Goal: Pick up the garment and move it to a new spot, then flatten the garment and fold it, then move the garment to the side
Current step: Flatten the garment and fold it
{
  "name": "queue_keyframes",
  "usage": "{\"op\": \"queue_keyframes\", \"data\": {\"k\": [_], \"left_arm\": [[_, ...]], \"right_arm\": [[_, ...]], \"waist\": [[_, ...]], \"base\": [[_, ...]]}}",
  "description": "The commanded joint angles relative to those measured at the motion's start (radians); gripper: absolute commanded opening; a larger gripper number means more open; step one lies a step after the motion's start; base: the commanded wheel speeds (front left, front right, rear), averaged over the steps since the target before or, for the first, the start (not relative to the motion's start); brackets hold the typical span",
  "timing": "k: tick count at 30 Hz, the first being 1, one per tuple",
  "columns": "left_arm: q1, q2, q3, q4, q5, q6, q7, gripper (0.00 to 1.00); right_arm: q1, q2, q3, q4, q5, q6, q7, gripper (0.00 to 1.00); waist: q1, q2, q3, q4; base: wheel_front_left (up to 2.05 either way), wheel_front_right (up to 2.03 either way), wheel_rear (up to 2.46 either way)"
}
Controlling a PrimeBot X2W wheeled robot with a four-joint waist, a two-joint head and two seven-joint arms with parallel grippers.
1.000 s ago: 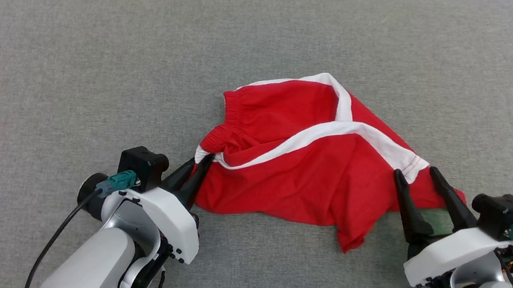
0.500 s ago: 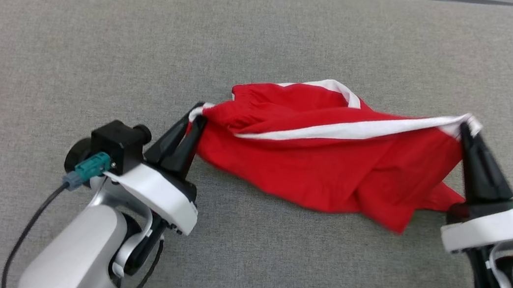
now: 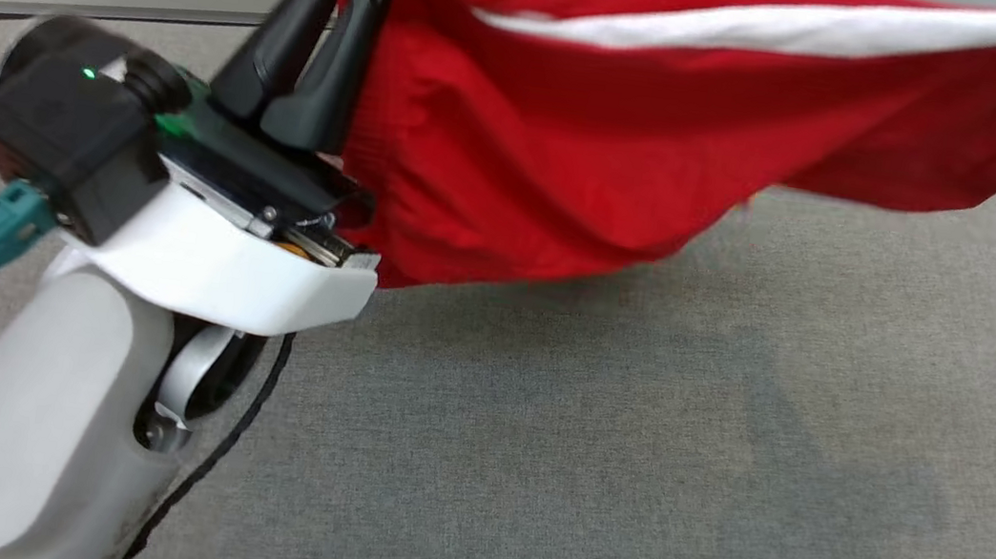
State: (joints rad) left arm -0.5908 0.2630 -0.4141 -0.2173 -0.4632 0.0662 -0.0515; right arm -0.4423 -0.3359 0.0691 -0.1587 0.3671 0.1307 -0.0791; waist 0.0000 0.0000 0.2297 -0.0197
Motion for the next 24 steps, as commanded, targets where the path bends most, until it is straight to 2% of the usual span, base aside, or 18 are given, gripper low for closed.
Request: {"op": "queue_keyframes", "data": {"k": [1,6,14,18,24], "left_arm": [[-0.037,0.006,0.01,-0.034,0.013,0.008,0.011,0.0],[-0.09,0.017,0.02,-0.084,0.022,0.018,0.045,0.0],[-0.13,0.003,0.016,-0.072,0.004,0.015,0.061,0.0],[-0.207,-0.018,0.016,-0.009,-0.01,-0.007,0.051,0.0],[-0.377,-0.065,0.032,0.157,-0.028,-0.047,0.008,0.0]], "right_arm": [[-0.019,-0.011,-0.018,-0.028,-0.008,0.0,0.016,0.0],[-0.043,-0.02,-0.053,-0.075,-0.001,0.0,0.057,0.0],[-0.083,-0.014,-0.067,-0.083,0.03,0.0,0.093,0.0],[-0.176,-0.028,-0.054,-0.045,0.061,0.0,0.11,0.0],[-0.393,-0.055,0.007,0.057,0.109,0.0,0.113,0.0]], "waist": [[0.0,0.0,-0.011,0.0],[0.0,0.0,-0.021,0.002],[0.0,0.0,0.021,0.001],[0.0,0.0,0.086,0.007],[0.0,0.0,0.181,0.015]], "base": [[0.0,0.0,0.0],[0.0,0.0,0.0],[0.0,0.0,0.0],[0.0,0.0,0.0],[0.0,0.0,0.0]]}}
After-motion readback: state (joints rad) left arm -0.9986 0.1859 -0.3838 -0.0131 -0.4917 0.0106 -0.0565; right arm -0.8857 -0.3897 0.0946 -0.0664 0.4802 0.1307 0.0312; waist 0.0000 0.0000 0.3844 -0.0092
